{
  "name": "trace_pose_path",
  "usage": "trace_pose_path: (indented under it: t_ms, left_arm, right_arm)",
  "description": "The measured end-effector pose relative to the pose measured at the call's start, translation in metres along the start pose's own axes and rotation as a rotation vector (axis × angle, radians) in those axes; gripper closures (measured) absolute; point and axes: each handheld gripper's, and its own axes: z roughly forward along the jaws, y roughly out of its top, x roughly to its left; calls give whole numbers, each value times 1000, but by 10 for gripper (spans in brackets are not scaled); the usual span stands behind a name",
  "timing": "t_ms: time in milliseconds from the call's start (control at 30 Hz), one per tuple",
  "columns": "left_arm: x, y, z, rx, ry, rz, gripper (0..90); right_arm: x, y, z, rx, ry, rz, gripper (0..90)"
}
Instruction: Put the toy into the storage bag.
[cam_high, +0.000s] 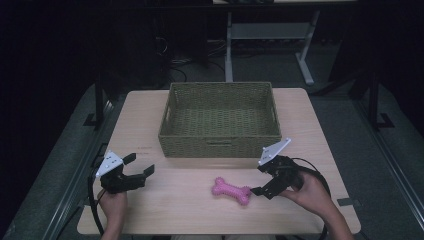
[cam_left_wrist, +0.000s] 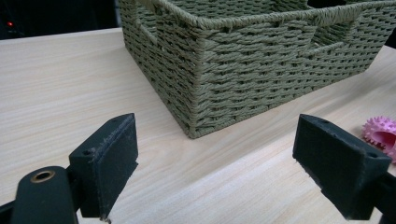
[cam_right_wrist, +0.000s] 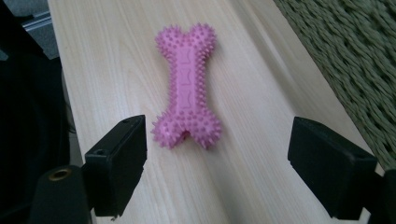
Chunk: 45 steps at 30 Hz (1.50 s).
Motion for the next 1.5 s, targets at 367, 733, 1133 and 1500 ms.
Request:
trace_pose_path:
  t_ms: [367,733,1133,1500]
  left_arm:
    - [0,0,1,1,-2,0,136]
    - [2,0,-1,-4,-1,-3,136]
    - [2,0,-1,-8,0,-6,136]
    - [3,0,-1,-9,-2,-12,136]
  right_arm:
    - [6,18,21,40,44,-41,199]
    - [11,32,43,81,63,-69,221]
    - [15,41,62,133,73,-85,247]
    - [17,45,78,175,82,-99,293]
